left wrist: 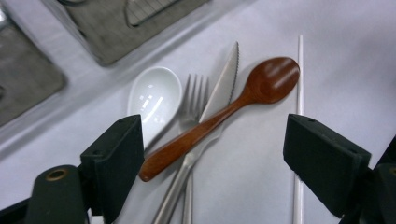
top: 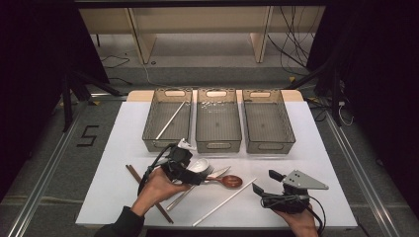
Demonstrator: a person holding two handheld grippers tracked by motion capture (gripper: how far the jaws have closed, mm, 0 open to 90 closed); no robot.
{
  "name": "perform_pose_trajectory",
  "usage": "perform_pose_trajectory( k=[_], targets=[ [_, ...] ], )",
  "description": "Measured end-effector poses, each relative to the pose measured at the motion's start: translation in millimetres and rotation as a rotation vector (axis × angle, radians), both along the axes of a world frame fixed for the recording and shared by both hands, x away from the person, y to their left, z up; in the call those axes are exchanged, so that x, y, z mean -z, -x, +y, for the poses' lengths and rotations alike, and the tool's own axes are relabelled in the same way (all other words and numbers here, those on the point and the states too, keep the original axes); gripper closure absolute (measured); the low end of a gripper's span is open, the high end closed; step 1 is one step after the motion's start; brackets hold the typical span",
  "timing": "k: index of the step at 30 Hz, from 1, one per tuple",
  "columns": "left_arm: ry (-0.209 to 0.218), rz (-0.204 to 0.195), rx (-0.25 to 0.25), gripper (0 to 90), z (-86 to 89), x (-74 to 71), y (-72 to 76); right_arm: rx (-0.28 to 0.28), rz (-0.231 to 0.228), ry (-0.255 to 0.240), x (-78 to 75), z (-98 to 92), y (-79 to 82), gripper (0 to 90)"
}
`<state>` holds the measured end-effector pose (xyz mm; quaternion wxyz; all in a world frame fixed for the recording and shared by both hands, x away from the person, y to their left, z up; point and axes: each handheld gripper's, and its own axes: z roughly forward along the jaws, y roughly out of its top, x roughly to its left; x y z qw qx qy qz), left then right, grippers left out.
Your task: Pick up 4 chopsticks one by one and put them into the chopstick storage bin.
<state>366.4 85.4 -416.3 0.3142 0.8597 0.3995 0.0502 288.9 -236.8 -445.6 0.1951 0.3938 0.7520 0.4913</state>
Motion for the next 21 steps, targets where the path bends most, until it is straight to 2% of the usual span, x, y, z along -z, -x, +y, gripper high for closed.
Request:
perform_pose_trajectory(
  k=[9, 21],
  targets=[
    [-0.035, 0.028, 0.044, 18.5, -14.9, 12.4, 11.6, -0.005, 0.000, 0.011, 0.5, 1.6, 0.6, 25.9],
    [-0.060, 0.062, 0.116, 21.2, -33.8, 23.7, 25.5, -0.004, 0.000, 0.015, 0.7, 2.2, 0.2, 25.9]
  ],
)
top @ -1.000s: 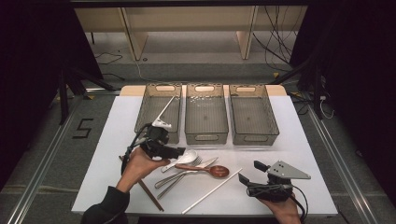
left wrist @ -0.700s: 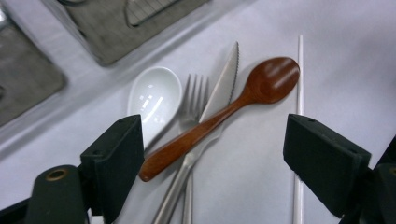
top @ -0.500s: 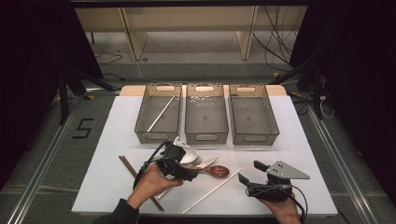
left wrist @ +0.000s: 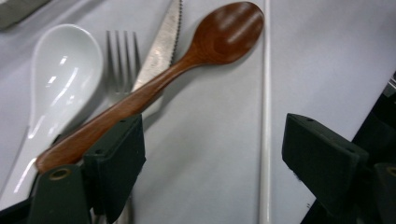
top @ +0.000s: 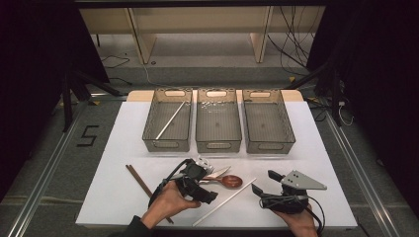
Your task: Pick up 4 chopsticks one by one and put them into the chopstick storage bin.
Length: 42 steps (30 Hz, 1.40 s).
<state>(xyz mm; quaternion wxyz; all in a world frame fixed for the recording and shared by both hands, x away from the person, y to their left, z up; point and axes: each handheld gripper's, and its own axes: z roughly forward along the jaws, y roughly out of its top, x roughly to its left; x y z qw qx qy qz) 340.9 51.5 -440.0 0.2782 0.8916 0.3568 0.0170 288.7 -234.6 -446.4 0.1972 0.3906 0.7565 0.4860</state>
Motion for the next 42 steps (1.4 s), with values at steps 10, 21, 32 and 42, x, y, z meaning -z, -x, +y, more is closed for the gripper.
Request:
perform_pose_trajectory(
  k=[10, 21, 32, 42],
  targets=[
    [-0.036, 0.027, 0.080, 30.0, -16.8, 9.8, 10.3, 0.000, 0.003, 0.000, 0.1, -0.1, -0.1, 25.9],
    [-0.091, 0.042, 0.170, 53.5, -29.8, 20.7, 16.4, -0.002, 0.001, 0.001, 0.0, 0.2, 0.0, 25.9],
    [-0.114, 0.034, 0.197, 67.1, -35.6, 25.2, 17.9, -0.002, 0.000, 0.001, 0.0, 0.8, -0.2, 25.9],
    [-0.153, -0.013, 0.189, 72.7, -39.8, 25.4, 22.5, -0.002, 0.000, 0.003, -0.3, 0.6, -0.2, 25.9]
  ],
)
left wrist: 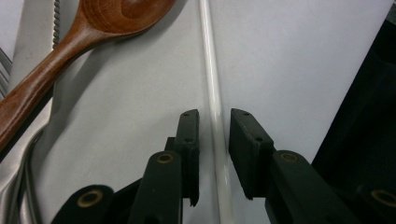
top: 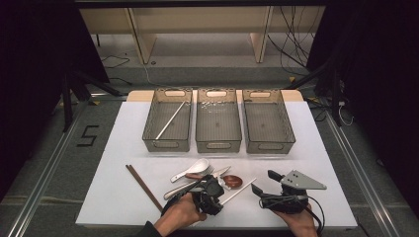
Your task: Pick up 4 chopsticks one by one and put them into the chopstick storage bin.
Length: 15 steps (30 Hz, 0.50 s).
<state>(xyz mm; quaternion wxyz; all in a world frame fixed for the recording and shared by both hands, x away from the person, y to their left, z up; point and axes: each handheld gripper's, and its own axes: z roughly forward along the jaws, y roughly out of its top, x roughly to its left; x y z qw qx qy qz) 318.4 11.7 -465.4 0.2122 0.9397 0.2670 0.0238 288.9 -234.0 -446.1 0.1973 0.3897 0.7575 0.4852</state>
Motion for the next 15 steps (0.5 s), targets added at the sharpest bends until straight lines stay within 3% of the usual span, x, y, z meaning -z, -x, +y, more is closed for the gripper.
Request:
perform_pose_trajectory(
  k=[7, 15],
  targets=[
    [-0.008, -0.026, -0.005, 77.9, -1.5, 0.5, 1.9, 0.000, 0.000, 0.001, 0.1, 0.4, -0.1, 25.9],
    [-0.002, -0.017, 0.002, 82.6, -0.2, 0.7, -0.7, 0.001, -0.001, 0.002, 0.1, 0.5, -0.1, 25.9]
  ],
)
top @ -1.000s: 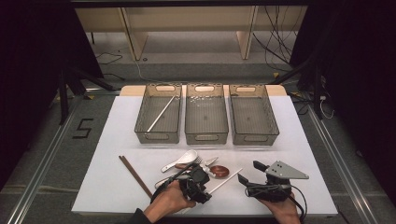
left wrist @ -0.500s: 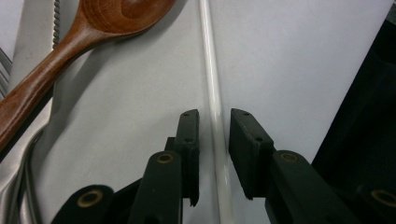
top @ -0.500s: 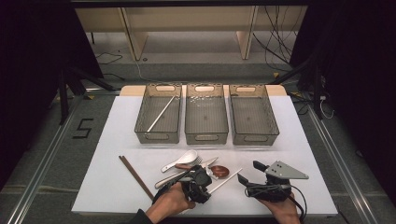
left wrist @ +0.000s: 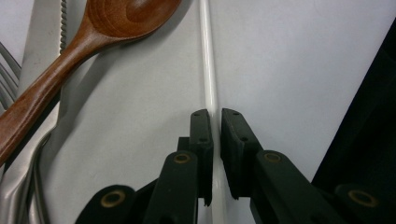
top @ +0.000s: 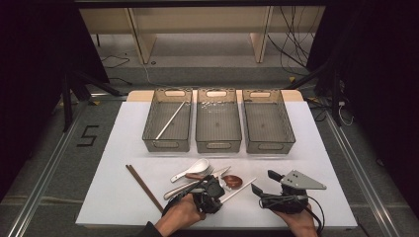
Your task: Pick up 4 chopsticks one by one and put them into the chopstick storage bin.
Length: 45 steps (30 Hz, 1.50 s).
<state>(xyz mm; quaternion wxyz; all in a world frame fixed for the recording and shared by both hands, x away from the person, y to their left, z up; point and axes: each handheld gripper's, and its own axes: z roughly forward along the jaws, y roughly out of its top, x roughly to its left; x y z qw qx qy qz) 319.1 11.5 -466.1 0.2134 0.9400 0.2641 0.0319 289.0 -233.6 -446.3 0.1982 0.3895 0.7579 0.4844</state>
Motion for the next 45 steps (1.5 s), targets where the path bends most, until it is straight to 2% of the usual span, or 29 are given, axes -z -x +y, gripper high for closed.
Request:
perform_pose_trajectory(
  k=[5, 12, 21, 25, 31, 35, 45],
  targets=[
    [0.006, 0.017, 0.000, 83.5, 1.0, 0.0, -2.5, 0.001, 0.001, -0.002, -0.1, -0.3, 0.0, 25.9],
    [-0.003, 0.021, 0.000, 83.2, 0.0, -0.7, -2.8, 0.001, 0.001, -0.001, -0.2, -0.4, -0.1, 25.9],
    [-0.015, 0.011, 0.010, 83.5, -1.9, -0.9, -2.0, 0.002, 0.000, -0.001, -0.5, -0.3, -0.1, 25.9],
    [-0.025, -0.005, 0.024, 83.9, -3.4, -1.2, -0.5, 0.002, 0.000, -0.001, -0.6, -0.3, 0.0, 25.9],
    [-0.033, -0.007, 0.042, 84.1, -2.0, -2.4, -0.9, 0.002, -0.002, -0.003, -0.9, -0.9, 0.0, 25.9],
    [-0.029, -0.012, 0.049, 84.1, 2.8, -7.5, -4.1, 0.006, -0.005, -0.005, -1.3, -1.8, -0.1, 25.9],
    [0.020, -0.009, 0.047, 84.1, 9.2, -18.6, -6.1, 0.013, -0.019, -0.012, -3.0, -3.5, 0.6, 25.9]
  ],
)
